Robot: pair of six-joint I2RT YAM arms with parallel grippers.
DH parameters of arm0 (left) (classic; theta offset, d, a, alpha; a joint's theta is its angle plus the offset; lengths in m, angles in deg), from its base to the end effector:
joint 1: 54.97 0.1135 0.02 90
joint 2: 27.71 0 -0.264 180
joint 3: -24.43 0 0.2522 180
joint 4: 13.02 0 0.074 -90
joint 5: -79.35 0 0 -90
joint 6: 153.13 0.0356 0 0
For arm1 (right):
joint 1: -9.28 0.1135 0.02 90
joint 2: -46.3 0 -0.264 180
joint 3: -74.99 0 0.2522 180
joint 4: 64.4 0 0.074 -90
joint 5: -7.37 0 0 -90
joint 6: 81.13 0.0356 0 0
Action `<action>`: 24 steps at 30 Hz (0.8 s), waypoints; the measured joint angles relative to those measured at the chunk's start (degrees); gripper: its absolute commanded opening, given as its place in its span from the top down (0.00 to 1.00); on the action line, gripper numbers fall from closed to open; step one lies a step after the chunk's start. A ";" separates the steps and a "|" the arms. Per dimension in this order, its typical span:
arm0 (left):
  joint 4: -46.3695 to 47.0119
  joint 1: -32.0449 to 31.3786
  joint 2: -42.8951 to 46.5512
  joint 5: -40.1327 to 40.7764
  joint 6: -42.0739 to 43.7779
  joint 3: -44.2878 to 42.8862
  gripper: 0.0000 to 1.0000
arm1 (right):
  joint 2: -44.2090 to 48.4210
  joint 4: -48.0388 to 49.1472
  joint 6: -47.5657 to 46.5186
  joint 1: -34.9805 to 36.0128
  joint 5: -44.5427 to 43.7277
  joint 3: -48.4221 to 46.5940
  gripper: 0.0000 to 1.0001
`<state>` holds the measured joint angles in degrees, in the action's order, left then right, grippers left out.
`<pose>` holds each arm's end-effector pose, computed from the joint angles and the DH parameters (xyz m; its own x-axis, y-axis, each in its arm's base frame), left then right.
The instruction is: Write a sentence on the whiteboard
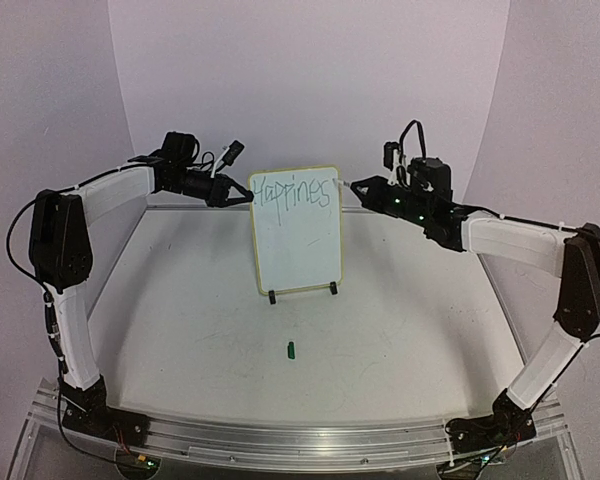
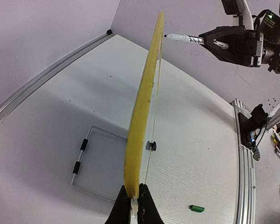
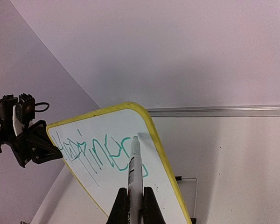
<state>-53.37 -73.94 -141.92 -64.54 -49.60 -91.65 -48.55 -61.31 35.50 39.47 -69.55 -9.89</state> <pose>0.4206 -0.1750 0.3034 -0.3874 0.2790 -0.8787 0.9054 0.2947 -0.3056 0.3405 0.2074 0.3199 -0.3992 0.2729 -0.8753 -0.5651 0.6786 0.4692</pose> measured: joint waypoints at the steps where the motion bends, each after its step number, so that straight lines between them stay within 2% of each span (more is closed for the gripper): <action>1: -0.01 0.00 0.00 0.00 0.00 0.00 1.00 | -0.19 -0.05 0.00 -0.03 -0.01 -0.01 1.00; 24: 0.01 0.00 0.00 0.01 -0.01 0.00 1.00 | -1.79 -3.20 -1.11 -0.06 2.04 -0.90 1.00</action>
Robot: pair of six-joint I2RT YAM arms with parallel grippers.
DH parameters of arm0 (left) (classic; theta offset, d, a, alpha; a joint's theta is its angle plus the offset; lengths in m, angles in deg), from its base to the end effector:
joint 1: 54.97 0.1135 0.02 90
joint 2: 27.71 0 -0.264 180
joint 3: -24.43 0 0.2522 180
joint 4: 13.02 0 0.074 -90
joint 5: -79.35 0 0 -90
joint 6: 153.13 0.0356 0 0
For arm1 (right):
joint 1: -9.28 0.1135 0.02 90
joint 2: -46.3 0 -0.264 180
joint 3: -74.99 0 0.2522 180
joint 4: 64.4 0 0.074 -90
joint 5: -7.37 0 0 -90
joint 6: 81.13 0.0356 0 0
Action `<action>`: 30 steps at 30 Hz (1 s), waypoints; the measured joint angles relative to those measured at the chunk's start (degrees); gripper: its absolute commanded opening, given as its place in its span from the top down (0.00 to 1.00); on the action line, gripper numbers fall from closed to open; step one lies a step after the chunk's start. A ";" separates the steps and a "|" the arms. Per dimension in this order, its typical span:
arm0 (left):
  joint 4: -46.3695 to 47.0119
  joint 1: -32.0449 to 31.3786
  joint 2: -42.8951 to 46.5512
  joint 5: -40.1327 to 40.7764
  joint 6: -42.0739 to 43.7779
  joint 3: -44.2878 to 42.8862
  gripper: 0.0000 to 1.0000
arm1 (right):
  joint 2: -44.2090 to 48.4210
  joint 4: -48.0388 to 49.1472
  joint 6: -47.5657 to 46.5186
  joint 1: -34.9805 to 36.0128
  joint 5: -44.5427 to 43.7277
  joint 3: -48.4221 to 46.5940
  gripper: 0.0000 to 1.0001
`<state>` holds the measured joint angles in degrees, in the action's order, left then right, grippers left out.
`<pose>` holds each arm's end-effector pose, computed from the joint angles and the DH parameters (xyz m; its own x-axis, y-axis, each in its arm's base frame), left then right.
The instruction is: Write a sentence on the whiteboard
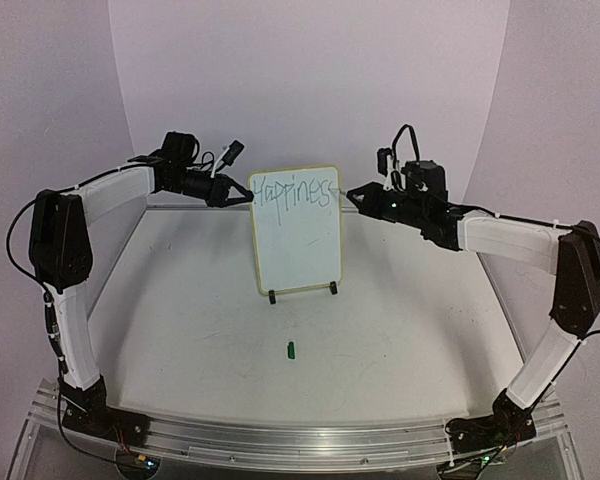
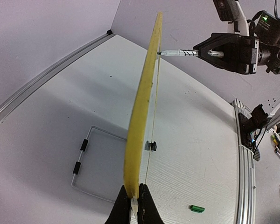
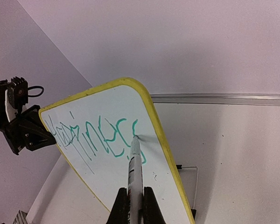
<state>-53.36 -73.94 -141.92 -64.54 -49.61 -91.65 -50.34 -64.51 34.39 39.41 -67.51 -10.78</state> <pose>0.4206 -0.1750 0.3034 -0.3874 0.2789 -0.8787 0.9054 0.2947 -0.3056 0.3453 0.2111 0.3075 -0.4528 0.2181 -0.8645 -0.5662 0.6787 0.4678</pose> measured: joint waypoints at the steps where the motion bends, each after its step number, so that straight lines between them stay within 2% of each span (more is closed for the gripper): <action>1: 0.01 0.00 0.00 0.00 0.00 0.00 1.00 | 0.00 -0.11 0.00 0.00 -0.31 0.00 1.00; 15: 0.08 0.00 0.00 0.00 -0.04 0.00 1.00 | 0.98 -1.80 -0.36 0.00 -3.08 2.40 1.00; 30: -0.01 -0.02 0.00 -0.02 -0.02 0.00 1.00 | 0.96 -3.48 -1.30 0.00 2.15 2.27 1.00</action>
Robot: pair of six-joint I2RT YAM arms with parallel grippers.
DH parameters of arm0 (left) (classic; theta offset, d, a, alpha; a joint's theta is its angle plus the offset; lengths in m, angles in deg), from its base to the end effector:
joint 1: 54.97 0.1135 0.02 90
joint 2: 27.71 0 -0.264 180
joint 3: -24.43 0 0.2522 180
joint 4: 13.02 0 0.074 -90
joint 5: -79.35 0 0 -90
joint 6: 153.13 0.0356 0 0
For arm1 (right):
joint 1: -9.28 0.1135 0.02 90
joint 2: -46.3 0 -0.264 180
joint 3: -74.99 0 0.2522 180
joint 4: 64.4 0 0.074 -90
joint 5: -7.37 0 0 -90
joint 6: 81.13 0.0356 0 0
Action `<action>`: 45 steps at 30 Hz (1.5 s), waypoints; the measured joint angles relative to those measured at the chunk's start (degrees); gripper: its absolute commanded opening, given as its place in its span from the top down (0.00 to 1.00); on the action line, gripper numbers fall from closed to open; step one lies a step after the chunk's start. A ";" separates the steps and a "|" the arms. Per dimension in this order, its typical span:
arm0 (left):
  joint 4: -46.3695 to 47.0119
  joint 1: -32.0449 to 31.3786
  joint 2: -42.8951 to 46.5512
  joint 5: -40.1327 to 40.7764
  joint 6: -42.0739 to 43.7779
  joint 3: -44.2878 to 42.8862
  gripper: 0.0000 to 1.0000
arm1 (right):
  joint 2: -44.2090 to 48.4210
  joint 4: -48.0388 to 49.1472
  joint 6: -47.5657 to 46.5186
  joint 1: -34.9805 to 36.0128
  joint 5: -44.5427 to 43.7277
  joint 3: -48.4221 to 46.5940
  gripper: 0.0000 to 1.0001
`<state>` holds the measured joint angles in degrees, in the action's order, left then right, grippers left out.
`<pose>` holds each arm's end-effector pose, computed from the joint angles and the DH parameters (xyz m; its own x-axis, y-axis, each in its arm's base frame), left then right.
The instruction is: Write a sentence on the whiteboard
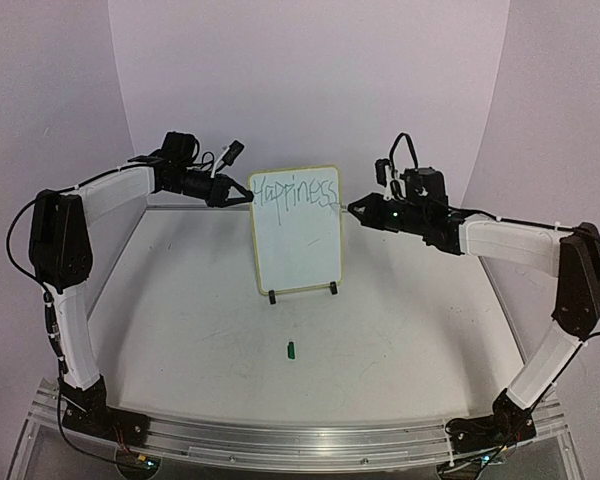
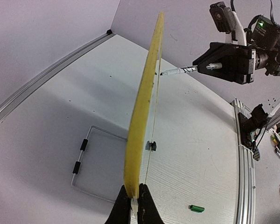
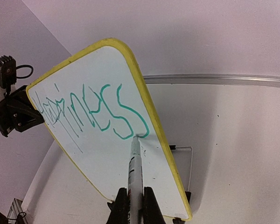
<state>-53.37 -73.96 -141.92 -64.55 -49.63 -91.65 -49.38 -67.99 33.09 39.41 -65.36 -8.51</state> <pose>0.4206 -0.1752 0.3034 -0.3877 0.2789 -0.8786 0.9053 0.2943 -0.3061 0.3377 0.2082 0.2936 -0.5124 0.1556 -0.8446 -0.5661 0.6784 0.4684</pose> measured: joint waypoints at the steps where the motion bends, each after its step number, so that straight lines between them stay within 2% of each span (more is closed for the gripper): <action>1: 0.00 0.00 0.00 0.01 0.00 0.00 1.00 | 0.00 0.10 -0.03 0.00 0.69 0.00 1.00; 6: -0.23 0.00 0.00 0.02 0.05 0.00 1.00 | 0.94 0.87 -0.38 0.00 4.94 0.52 1.00; 14: -2.48 -0.20 0.02 0.51 1.49 -0.85 1.00 | 7.45 2.29 -1.54 0.03 11.47 2.48 1.00; 20: -1.95 -0.22 0.40 0.54 1.44 -0.17 1.00 | 8.26 2.63 -1.77 2.21 11.34 3.47 1.00; 25: 0.07 -0.24 2.03 0.64 1.16 2.54 1.00 | 8.12 2.42 -2.37 7.80 7.83 3.63 1.00; 31: 2.41 -0.24 3.03 0.56 0.92 4.74 1.00 | 3.54 1.99 -3.01 14.00 3.42 1.59 1.00; 45: 4.11 -0.37 4.13 0.65 0.61 6.58 1.00 | -9.07 1.12 -3.36 17.46 -1.36 -6.68 1.00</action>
<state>-49.26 -74.33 -137.79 -63.90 -49.02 -85.07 -58.45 -66.87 29.73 56.87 -66.72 -15.18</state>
